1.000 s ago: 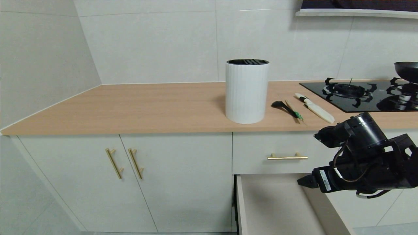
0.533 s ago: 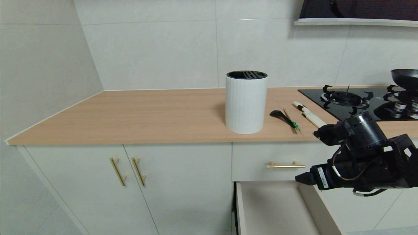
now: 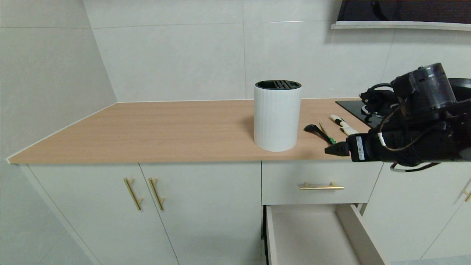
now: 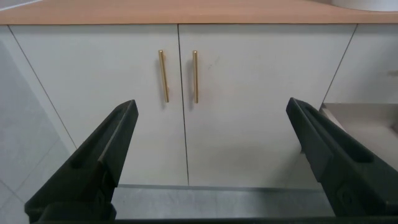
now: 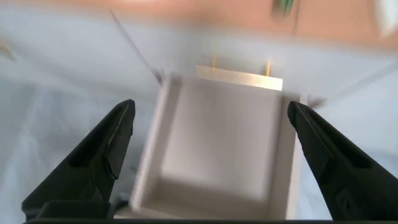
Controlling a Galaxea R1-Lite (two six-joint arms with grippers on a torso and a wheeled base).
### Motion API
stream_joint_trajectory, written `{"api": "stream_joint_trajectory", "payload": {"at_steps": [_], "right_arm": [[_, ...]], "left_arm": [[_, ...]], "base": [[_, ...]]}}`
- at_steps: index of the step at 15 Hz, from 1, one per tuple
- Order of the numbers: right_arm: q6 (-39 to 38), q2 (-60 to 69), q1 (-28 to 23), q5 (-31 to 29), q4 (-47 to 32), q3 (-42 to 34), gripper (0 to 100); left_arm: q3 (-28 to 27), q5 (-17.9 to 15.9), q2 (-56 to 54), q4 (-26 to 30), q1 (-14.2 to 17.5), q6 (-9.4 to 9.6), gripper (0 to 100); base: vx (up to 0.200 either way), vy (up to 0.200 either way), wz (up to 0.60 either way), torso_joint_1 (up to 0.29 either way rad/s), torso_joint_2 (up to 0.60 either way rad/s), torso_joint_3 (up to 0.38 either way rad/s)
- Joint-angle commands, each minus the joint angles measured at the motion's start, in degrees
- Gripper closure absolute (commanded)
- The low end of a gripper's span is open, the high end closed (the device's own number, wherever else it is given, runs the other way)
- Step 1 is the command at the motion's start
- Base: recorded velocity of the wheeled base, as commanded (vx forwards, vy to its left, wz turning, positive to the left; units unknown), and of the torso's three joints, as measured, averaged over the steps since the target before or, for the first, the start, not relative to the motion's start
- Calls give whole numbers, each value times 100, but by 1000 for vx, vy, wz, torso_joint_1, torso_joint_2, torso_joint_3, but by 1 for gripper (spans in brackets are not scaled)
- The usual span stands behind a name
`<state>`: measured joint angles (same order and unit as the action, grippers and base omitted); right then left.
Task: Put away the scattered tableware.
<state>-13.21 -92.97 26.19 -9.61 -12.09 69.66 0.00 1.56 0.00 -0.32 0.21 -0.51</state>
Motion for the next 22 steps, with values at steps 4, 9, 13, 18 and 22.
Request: {"api": "stream_joint_trajectory", "payload": {"at_steps": [4,9,13,18,22], "right_arm": [[-102,-1127,-351,-314,322,716,0],[-498,-1822,-483,-938,515,1059,0],[-489,-2191,-527,-1193,840,1138,0],[-480,-2393,-703,-1254,1025,1234,0],[-480,-2402,-746,-1272,1016,1305,0]], "left_arm": [[0,2,0,-3,6,-2,0],[0,2,0,-3,-3,-2,0],[0,2,0,-3,6,-2,0],[0,2,0,-3,-3,-2,0],[0,2,0,-3,6,-2,0]], "base": [[0,0,0,0,0,0],[0,0,0,0,0,0],[0,0,0,0,0,0],[0,0,0,0,0,0],[0,0,0,0,0,0]]}}
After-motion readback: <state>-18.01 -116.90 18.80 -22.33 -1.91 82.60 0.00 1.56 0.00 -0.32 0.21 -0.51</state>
